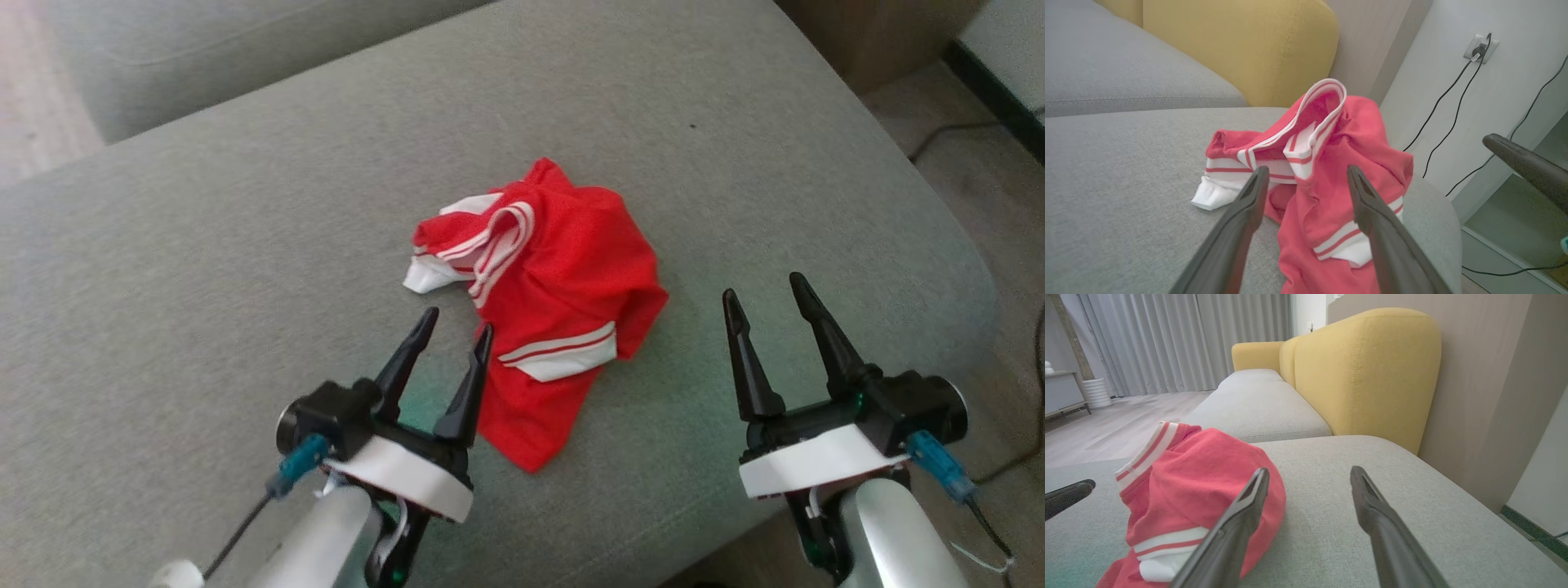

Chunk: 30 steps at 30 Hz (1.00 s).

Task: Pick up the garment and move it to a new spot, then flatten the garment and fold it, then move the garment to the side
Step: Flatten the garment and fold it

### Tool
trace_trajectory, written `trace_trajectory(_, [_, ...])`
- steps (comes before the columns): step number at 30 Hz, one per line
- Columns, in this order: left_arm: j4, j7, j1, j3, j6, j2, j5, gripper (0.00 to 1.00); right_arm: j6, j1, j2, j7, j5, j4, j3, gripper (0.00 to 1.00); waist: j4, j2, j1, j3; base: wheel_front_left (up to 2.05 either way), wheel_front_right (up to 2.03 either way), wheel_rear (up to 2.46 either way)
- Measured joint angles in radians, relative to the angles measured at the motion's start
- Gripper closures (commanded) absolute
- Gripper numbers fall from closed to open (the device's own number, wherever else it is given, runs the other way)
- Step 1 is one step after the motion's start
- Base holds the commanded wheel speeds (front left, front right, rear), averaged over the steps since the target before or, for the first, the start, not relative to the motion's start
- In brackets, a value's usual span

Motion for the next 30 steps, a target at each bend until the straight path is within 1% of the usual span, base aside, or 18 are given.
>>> trace_trajectory(6, [0.081, 0.0, -0.068, -0.026, 0.0, 0.002, -0.077, 0.0, 0.0, -0.002, 0.0, 0.0, 0.008, -0.005, 0.002, 0.0, -0.048, 0.0, 0.0, 0.028, 0.0, 0.0, 0.0])
trace_trajectory(11, [0.127, 0.0, -0.106, -0.061, 0.0, 0.002, -0.139, 0.0, 0.0, -0.007, 0.0, 0.0, 0.009, -0.006, 0.002, 0.0, -0.07, 0.0, -0.0001, 0.039, 0.0, 0.0, 0.0])
trace_trajectory(12, [0.137, 0.0, -0.114, -0.066, 0.0, 0.003, -0.153, 0.02, 0.0, -0.009, 0.0, 0.0, 0.009, -0.006, 0.002, 0.0, -0.072, 0.0, 0.0, 0.04, 0.0, 0.0, 0.0])
trace_trajectory(13, [0.145, 0.0, -0.121, -0.071, 0.0, 0.003, -0.164, 0.13, 0.0, -0.01, 0.0, 0.0, 0.009, -0.006, 0.002, 0.0, -0.074, 0.0, 0.0, 0.04, 0.0, 0.0, 0.0])
trace_trajectory(14, [0.152, 0.0, -0.128, -0.077, 0.0, 0.003, -0.173, 0.39, 0.0, -0.013, 0.0, 0.0, 0.009, -0.006, 0.002, 0.0, -0.076, 0.0, -0.0001, 0.041, 0.0, 0.0, 0.0])
trace_trajectory(15, [0.162, 0.0, -0.136, -0.088, 0.0, 0.003, -0.181, 0.58, 0.0, -0.016, 0.0, 0.0, 0.009, -0.006, 0.003, 0.0, -0.078, 0.0, -0.0001, 0.041, 0.0, 0.0, 0.0])
trace_trajectory(16, [0.174, 0.0, -0.149, -0.109, 0.0, 0.001, -0.204, 1.0, 0.0, -0.02, 0.0, 0.0, 0.009, -0.006, 0.003, 0.0, -0.08, 0.0, -0.0001, 0.041, 0.0, 0.0, 0.0])
trace_trajectory(19, [0.181, 0.0, -0.173, -0.157, 0.0, 0.0, -0.237, 1.0, 0.0, -0.02, 0.0, 0.0, 0.009, -0.006, 0.003, 0.0, -0.078, 0.0, -0.0001, 0.038, 0.0, 0.0, 0.0])
trace_trajectory(22, [0.157, 0.0, -0.183, -0.154, 0.0, -0.002, -0.267, 1.0, 0.0, -0.019, 0.0, 0.0, 0.009, -0.006, 0.0, 0.0, -0.07, 0.0, -0.0002, 0.034, 0.0, 0.0, 0.0])
trace_trajectory(25, [0.089, 0.0, -0.181, -0.122, 0.0, 0.004, -0.301, 1.0, 0.0, -0.018, 0.0, 0.0, 0.009, -0.006, -0.011, 0.0, -0.054, 0.0, -0.0002, 0.027, 0.0, 0.0, 0.0])
trace_trajectory(28, [-0.027, 0.0, -0.171, -0.092, 0.0, 0.035, -0.349, 1.0, 0.0, -0.017, 0.0, 0.0, 0.009, -0.006, -0.025, 0.0, -0.03, 0.0, -0.0002, 0.017, 0.0, 0.0, 0.0])
trace_trajectory(30, [-0.116, 0.0, -0.156, -0.085, 0.0, 0.083, -0.382, 1.0, 0.0, -0.015, 0.0, 0.0, 0.009, -0.005, -0.032, 0.0, -0.011, 0.0, -0.0002, 0.009, 0.0, 0.0, 0.0])
